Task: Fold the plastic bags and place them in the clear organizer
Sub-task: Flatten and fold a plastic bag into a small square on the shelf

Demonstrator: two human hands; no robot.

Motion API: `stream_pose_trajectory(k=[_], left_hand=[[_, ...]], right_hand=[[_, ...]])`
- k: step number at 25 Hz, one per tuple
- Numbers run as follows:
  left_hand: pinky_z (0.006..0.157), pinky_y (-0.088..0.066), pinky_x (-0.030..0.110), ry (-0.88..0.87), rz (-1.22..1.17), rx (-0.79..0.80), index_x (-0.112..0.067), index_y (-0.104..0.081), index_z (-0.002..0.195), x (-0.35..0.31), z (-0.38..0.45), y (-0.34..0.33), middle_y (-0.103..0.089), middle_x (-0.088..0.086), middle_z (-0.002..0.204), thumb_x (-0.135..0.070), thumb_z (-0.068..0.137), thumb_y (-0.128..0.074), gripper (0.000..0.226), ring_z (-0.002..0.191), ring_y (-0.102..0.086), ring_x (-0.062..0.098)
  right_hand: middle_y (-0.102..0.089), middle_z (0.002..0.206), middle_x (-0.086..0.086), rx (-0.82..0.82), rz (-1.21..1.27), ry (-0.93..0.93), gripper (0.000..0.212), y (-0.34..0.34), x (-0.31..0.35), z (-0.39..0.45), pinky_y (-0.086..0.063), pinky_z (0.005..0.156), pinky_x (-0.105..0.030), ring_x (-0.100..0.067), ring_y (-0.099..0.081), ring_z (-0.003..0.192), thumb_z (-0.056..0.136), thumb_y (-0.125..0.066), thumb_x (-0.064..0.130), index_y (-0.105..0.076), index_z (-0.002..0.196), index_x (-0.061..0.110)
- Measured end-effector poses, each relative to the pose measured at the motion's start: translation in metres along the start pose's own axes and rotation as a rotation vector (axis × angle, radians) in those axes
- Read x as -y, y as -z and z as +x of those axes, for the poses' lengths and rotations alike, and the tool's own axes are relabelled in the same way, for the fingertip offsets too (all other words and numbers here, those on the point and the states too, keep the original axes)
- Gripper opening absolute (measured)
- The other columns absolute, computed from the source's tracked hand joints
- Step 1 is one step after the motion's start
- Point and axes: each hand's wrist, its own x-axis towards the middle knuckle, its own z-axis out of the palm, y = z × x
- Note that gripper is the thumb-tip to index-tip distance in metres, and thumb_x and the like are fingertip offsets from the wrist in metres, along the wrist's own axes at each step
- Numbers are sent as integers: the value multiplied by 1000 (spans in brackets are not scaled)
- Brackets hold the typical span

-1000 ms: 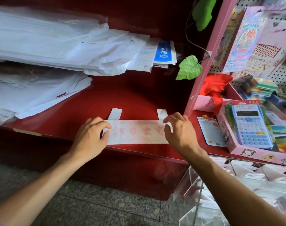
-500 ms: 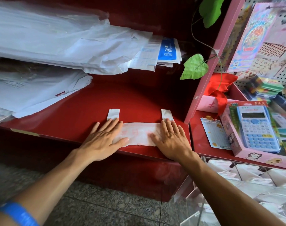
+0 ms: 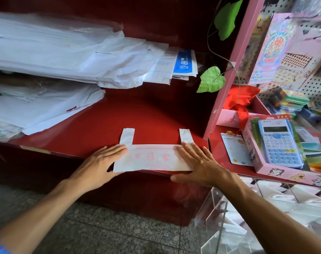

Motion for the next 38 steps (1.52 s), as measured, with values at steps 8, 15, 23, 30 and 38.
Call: stream_pose_trajectory(k=[8, 15, 23, 30, 38], left_hand=[[80, -45, 18, 284, -528, -243, -37, -72, 79, -8, -6, 15, -69, -25, 85, -51, 84, -58, 20, 87, -62, -4], [71, -41, 22, 492, -722, -311, -31, -61, 94, -25, 4, 24, -70, 1, 78, -33, 92, -67, 7, 79, -64, 13], [88, -41, 27, 282, -457, -127, -48, -66, 91, -19, -2, 18, -59, -19, 99, -21, 66, -88, 42, 94, -55, 5], [71, -41, 19, 253, -529, -240, -41, -77, 78, -18, -6, 22, -59, -8, 87, -10, 75, -83, 31, 76, -53, 13], [84, -47, 21, 473, -1119, -456, -33, -79, 83, -33, 2, 54, -76, -7, 93, -15, 90, -69, 21, 90, -66, 5]], right_hand=[[-69, 114, 15, -229, 399, 97, 43, 22, -19, -25, -45, 91, -14, 4, -61, 99, 78, -81, 25, -70, 120, 26], [-71, 67, 13, -375, 935, -162, 6, 21, -14, -14, -43, 52, -11, 2, -63, 60, 93, -66, 14, -72, 92, 17], [-65, 98, 3, -152, 739, -81, 59, 26, -19, -11, -53, 72, -22, -14, -63, 85, 69, -89, 20, -52, 114, 28], [-63, 94, 4, -209, 514, 46, 42, 29, -13, -15, -50, 65, -21, -19, -61, 77, 74, -73, 0, -69, 107, 26], [-73, 97, -10, -427, 1156, 89, 18, 50, -2, -17, -54, 67, -27, -15, -68, 81, 93, -66, 26, -73, 101, 11]])
